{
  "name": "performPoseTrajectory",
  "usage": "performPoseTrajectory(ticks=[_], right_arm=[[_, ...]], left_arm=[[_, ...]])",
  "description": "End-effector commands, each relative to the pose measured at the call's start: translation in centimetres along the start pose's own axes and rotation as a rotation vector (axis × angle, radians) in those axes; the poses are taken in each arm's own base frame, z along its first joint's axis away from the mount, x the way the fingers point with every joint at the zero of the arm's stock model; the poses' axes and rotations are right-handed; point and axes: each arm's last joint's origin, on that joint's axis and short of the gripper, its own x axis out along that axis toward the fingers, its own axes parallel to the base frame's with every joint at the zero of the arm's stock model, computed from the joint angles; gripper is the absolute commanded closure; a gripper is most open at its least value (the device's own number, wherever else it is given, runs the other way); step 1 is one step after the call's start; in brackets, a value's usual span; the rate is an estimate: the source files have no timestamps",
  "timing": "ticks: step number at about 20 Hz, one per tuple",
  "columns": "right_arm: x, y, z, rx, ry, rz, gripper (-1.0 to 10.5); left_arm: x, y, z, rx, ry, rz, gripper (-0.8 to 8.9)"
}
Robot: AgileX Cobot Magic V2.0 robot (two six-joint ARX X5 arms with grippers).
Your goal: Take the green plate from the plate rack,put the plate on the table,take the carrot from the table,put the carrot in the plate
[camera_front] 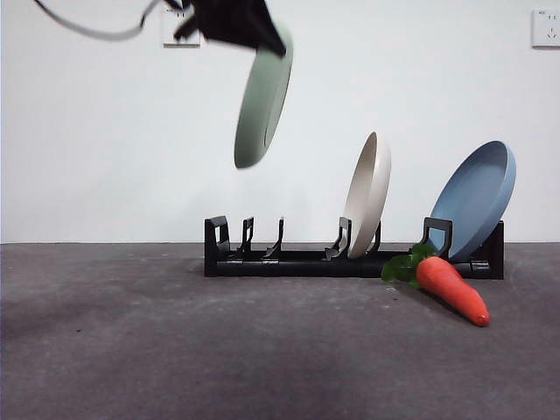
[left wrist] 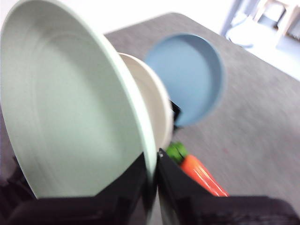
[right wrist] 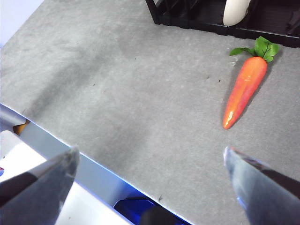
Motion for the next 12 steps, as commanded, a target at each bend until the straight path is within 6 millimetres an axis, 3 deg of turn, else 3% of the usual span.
performPoseTrajectory(ticks=[1,3,6,8,12], right_arm=[[0.0,0.0,0.1,-0.002,-0.004,-0.002,2.9],[0.0,0.0,0.1,-0.001,-0.004,-0.002,2.9],[0.0,0.0,0.1,-0.001,-0.004,-0.002,2.9],[0.0,0.0,0.1,-0.001,-0.004,-0.002,2.9],[0.0,0.0,0.1,-0.001,-0.004,-0.002,2.9]], left_arm=[[-3.0,-3.3,0.6,0.168,0.035,0.043,8.2],[-4.6,-6.2,0.1,0.288,0.115,0.126,8.19],[-4.7,-9.8,-1.9,0.441,0.284,0.183,8.19],[-3.5,-11.4,-3.8,0.508,0.347,0.188,8.19],[-0.2,-12.9,-10.0,0.642,0.47,0.248,8.19]])
